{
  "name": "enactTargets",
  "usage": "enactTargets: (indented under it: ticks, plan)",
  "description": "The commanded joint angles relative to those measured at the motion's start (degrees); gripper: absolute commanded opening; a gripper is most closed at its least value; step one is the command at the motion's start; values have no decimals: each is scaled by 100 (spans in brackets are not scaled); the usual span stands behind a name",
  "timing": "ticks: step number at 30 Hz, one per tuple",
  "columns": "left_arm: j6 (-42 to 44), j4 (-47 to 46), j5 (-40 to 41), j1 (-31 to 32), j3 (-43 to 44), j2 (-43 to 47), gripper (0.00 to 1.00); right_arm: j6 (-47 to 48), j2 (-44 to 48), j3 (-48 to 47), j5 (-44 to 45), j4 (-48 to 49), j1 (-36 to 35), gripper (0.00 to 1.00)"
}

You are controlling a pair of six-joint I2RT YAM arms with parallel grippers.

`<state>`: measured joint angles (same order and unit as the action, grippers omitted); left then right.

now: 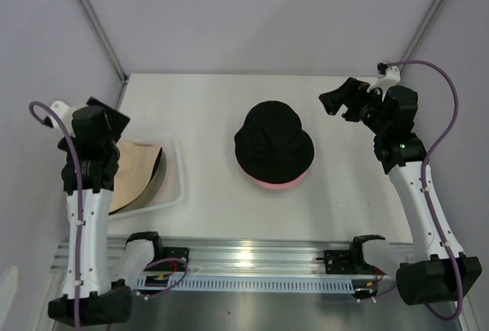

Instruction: Stack the hats

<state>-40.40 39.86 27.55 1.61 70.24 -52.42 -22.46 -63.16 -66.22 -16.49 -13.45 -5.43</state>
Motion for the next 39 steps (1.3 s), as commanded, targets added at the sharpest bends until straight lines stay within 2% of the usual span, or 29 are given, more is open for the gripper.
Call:
enactTargets:
  ticks: [1, 2, 8, 13, 20, 23, 24, 26, 27, 31, 36, 39]
  plan:
    - [-441, 1384, 251, -1281, -605, -163, 100, -65, 66, 179, -800, 36, -37, 96]
    - [-425, 1280, 312, -1660, -817, -293, 99, -109, 93, 214, -1021, 131, -202, 96]
    - [-152, 1209, 145, -2147, -731, -1032, 99, 259, 137, 214, -680, 18, -828, 98]
    - [-205, 1051, 242, -2349, -959, -1384, 100, 496, 207, 249, -487, -263, -837, 99]
    - [-108, 436, -188, -2621, -1108, -1710, 98, 550, 242, 197, -478, -202, -828, 99]
    - [-64, 225, -277, -2630, -1205, -1719, 85, 436, 225, 223, -460, -70, -828, 100]
    - [-21, 190, -259, -2639, -1214, -1719, 75, 418, 207, 223, -478, -52, -828, 99]
    - [-3, 154, -268, -2674, -1179, -1771, 65, 365, 172, 214, -522, 0, -819, 99]
    - [41, 128, -294, -2683, -1179, -1780, 57, 339, 163, 214, -530, 18, -828, 100]
    - [68, 66, -435, -2779, -1197, -1815, 47, 338, 163, 197, -487, -8, -819, 99]
    - [146, -74, -874, -2955, -1302, -1693, 1, 356, 207, 188, -364, -52, -819, 100]
    - [454, -180, -1277, -2964, -1293, -1377, 1, 339, 234, 179, -311, -61, -819, 99]
